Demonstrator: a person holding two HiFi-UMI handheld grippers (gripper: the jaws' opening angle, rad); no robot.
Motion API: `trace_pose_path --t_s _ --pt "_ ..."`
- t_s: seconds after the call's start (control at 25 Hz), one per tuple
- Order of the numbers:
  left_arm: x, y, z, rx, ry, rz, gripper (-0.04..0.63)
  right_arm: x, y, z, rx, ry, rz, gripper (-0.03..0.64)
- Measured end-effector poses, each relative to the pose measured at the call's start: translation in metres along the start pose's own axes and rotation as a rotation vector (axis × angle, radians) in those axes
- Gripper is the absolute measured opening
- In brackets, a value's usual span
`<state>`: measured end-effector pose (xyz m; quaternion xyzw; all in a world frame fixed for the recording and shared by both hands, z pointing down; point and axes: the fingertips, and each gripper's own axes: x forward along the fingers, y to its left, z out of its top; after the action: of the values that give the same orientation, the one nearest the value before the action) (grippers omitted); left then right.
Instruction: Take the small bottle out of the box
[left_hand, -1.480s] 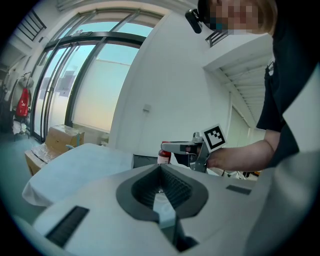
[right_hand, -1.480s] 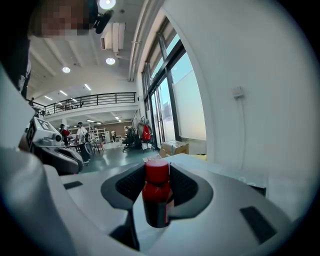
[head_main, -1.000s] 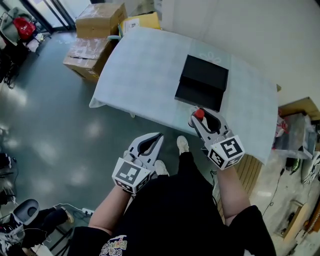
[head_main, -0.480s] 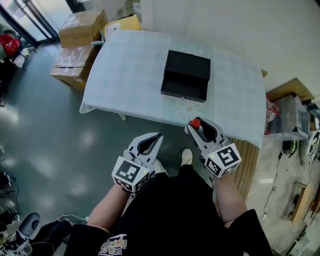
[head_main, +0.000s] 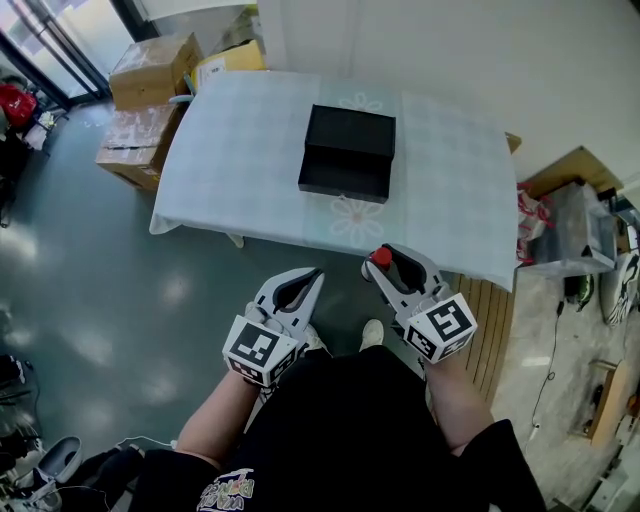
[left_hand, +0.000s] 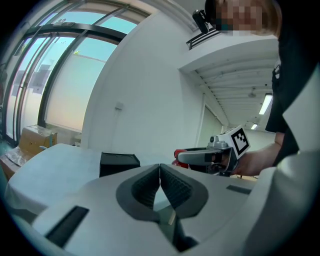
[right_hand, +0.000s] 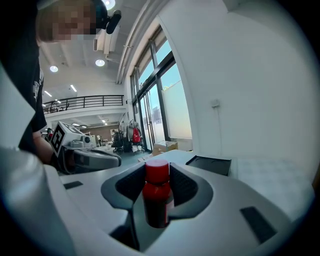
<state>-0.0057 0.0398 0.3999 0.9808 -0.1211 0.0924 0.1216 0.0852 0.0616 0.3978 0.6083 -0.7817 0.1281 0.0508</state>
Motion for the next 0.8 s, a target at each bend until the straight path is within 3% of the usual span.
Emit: trace_pose_path --t_s 0.8 --pt "0.044 -0.075 -0.006 -0.019 -0.006 0.14 0.029 -0.056 -0.029 -0.009 -0.03 0.005 0.197 0.165"
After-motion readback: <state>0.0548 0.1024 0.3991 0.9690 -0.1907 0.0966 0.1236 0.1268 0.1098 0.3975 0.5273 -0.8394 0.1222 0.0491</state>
